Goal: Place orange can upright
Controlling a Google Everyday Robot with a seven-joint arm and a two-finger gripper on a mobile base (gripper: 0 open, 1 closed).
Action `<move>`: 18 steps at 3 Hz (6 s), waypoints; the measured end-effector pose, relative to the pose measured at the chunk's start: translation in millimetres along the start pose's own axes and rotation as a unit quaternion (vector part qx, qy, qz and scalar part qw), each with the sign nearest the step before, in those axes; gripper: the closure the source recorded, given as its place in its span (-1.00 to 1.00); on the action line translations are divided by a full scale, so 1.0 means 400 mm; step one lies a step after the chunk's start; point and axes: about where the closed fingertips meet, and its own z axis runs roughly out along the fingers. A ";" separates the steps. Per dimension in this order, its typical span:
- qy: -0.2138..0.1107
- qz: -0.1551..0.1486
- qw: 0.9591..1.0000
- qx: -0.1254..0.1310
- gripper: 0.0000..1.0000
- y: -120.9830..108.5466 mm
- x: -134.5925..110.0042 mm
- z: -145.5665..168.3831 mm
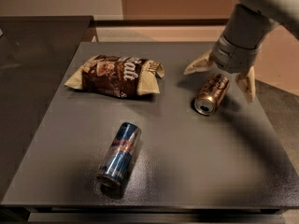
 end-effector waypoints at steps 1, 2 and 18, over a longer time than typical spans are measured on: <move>-0.003 -0.020 0.999 -0.026 -1.00 0.009 -0.008 0.031; -0.009 -0.026 0.999 -0.040 -0.68 0.018 -0.022 0.054; -0.484 0.533 0.616 0.321 1.00 -0.064 -0.017 -0.138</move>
Offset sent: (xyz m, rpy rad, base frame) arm -0.0246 -0.0011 -0.0323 -0.0962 0.1122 0.0668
